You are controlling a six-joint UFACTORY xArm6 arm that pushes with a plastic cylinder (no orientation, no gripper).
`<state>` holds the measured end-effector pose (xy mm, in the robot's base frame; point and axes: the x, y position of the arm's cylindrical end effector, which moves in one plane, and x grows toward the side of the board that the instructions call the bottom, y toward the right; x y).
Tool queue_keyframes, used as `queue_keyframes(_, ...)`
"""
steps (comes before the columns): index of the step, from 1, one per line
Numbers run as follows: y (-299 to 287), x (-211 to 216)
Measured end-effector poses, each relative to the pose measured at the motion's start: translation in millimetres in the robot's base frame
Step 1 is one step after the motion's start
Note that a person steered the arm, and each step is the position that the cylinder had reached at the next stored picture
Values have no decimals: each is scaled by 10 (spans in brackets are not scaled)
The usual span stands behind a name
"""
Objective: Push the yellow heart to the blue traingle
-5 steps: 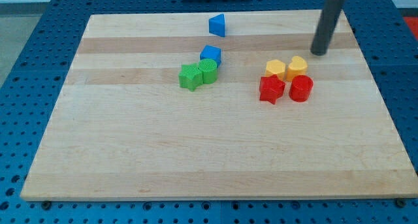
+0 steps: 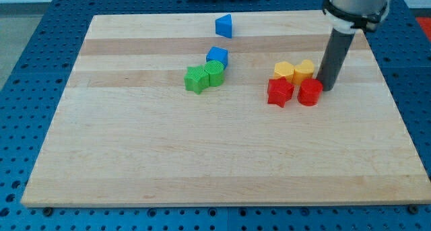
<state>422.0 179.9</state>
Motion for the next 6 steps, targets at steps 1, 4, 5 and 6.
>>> queue_keyframes(1,-174,-56)
queue_keyframes(4,-614,-1131)
queue_keyframes(5,-564,-1064)
queue_keyframes(6,-298,-1033)
